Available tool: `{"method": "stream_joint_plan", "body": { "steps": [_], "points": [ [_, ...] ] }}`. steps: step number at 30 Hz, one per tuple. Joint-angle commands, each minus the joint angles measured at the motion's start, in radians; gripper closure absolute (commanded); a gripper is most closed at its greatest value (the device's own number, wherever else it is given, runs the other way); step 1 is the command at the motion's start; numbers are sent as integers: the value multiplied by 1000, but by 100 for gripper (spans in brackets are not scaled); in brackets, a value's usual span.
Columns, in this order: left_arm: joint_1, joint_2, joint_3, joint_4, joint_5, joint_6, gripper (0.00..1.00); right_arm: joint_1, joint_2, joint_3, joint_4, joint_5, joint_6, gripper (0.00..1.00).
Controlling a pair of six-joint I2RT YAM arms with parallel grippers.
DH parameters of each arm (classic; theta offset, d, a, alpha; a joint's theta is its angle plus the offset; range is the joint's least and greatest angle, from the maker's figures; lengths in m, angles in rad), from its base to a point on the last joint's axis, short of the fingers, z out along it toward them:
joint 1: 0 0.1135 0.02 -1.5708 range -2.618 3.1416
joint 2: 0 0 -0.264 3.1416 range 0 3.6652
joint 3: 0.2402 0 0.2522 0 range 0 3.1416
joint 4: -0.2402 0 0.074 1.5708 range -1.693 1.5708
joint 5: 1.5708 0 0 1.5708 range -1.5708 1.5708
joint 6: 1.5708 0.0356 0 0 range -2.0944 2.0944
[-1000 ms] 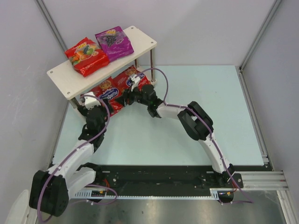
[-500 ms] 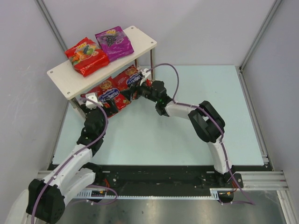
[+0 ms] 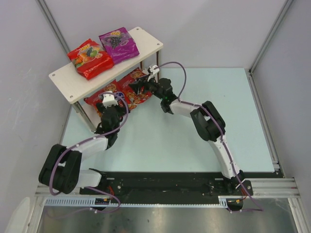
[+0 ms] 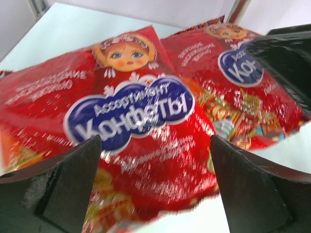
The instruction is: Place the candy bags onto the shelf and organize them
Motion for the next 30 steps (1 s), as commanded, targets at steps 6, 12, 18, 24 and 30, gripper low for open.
{"method": "stream_joint_plan", "body": {
  "steps": [6,12,18,24,30],
  "points": [
    [-3,156,112,277,-58,70,3,-22,199,322,-98,-15,-24,30],
    [3,218,146,289,-145,73,2,-23,270,436,-175,1,0,30],
    [24,238,201,140,-158,-27,2,-23,269,359,-215,-7,56,30],
    [26,271,301,-153,-121,-197,3,-31,258,322,-241,-30,151,30],
    [26,255,252,-233,-115,-360,3,-32,256,315,-278,-55,189,30]
  ]
}}
